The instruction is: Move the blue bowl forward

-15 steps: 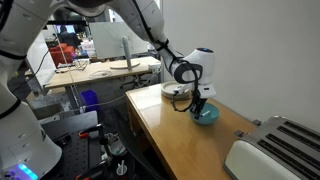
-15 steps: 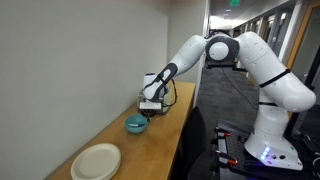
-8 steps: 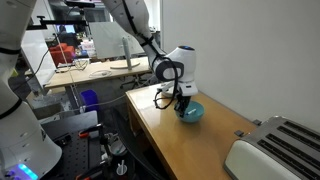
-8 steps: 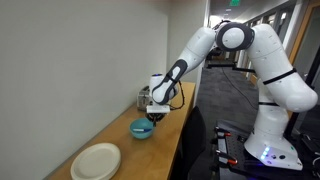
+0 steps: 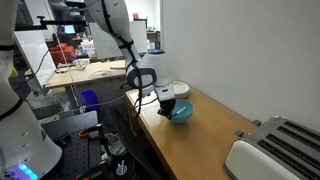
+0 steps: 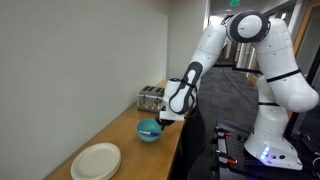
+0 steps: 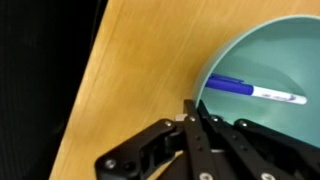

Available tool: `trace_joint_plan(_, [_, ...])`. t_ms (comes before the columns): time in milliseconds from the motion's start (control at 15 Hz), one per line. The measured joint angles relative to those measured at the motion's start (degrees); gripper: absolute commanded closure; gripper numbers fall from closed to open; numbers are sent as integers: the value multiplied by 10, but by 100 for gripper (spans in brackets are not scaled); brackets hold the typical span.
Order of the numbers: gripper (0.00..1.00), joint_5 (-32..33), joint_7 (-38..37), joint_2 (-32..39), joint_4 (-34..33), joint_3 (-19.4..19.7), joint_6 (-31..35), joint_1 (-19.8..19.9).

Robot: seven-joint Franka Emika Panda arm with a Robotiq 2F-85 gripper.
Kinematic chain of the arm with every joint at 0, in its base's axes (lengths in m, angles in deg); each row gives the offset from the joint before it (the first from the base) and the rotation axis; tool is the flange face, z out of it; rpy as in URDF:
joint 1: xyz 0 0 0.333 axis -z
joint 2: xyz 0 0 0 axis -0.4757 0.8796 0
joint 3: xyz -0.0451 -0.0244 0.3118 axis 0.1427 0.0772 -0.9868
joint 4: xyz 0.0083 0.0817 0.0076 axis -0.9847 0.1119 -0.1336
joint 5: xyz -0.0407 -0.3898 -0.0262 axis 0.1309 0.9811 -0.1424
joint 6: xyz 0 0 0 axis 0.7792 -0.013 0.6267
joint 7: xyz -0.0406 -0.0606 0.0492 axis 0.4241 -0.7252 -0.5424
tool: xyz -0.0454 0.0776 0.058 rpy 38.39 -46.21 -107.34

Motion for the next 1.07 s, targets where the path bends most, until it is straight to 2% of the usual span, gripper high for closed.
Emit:
trace_joint_plan(267, [99, -33, 15, -55, 47, -41, 9, 26])
trace_joint_plan(600, [99, -96, 102, -106, 23, -120, -123, 101])
trace_joint_plan(800, [99, -104, 140, -90, -4, -110, -161, 114])
trace_joint_plan(1067, [99, -48, 141, -27, -50, -76, -161, 100])
